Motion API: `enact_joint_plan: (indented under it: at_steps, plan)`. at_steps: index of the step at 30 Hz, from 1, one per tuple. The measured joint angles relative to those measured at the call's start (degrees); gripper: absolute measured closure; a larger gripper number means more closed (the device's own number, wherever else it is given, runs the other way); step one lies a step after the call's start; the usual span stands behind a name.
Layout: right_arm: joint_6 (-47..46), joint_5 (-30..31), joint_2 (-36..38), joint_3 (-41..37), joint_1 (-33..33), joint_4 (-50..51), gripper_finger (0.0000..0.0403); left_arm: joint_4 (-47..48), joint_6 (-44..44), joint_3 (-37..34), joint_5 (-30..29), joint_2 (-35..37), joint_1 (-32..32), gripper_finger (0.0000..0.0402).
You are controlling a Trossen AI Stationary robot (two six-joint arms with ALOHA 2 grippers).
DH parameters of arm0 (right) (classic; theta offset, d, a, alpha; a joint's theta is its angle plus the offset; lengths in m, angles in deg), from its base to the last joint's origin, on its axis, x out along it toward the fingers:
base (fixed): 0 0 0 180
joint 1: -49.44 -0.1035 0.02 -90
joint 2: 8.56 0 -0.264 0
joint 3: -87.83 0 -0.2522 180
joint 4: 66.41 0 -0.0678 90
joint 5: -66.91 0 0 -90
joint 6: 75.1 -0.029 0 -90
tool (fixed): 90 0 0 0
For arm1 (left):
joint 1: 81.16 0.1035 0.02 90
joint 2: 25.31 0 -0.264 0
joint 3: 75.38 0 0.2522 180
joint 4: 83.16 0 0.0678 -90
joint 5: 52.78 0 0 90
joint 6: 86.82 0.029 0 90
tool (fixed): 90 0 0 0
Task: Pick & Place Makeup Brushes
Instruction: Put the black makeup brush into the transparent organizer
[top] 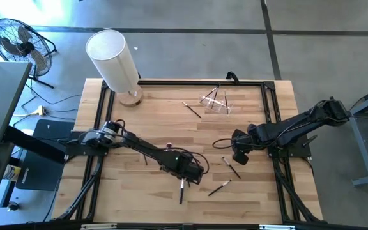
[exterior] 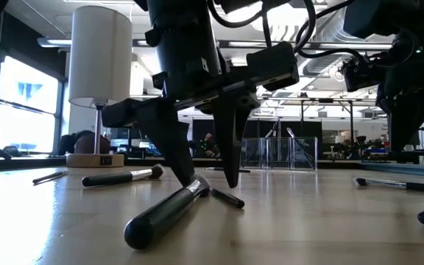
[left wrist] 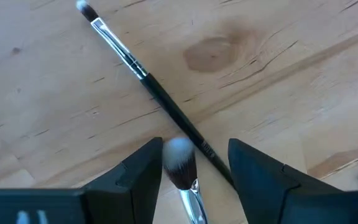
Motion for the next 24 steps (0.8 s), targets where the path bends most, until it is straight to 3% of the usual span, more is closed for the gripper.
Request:
enact_joint_plan:
  at_steps: [8, 16, 24]
  plan:
    - [1.3, -0.1, 0.0, 0.0, -0.1, -0.5, 0.0395, 0.9, 0.1, -0.1, -1.2, 0.5, 0.0, 0.022]
    - [1.3, 0.5, 0.0, 0.0, -0.1, -0.5, 0.0399, 1.6, 2.7, 0.0, 1.2, 0.5, -0.3, 0.022]
    - [1.3, 0.5, 0.0, 0.0, -0.1, -0.7, 0.0398, 8.1, 6.2, 4.5, 1.9, 0.1, -1.3, 0.022]
